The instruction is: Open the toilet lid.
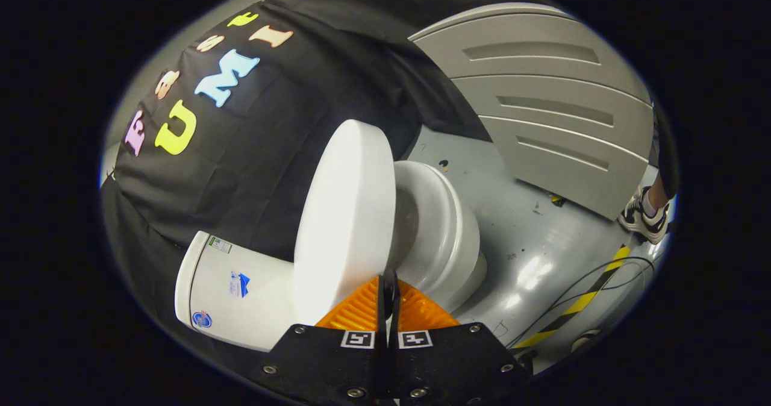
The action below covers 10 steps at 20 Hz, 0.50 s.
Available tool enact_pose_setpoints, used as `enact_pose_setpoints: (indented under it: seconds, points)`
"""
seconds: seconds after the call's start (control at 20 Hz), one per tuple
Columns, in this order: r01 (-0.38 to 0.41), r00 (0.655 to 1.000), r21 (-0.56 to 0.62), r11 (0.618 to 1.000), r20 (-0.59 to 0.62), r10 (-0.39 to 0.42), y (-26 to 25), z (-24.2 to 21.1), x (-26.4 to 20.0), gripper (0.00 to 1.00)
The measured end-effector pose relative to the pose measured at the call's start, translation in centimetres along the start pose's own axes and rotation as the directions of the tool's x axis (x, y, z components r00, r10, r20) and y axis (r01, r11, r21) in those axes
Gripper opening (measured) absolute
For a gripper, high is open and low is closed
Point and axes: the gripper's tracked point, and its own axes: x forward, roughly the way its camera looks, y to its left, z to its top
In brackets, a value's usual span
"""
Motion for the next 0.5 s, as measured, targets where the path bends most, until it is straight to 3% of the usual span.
enact_pose_setpoints:
  seconds: [0.25, 0.5]
  points:
    - [0.012, 0.999, -0.038, 0.999, 0.039, -0.011, 2.3, 0.3, -1.2, 0.0]
    - [0.057, 0.997, -0.224, 0.973, 0.069, -0.043, 4.7, 0.5, -2.5, 0.0]
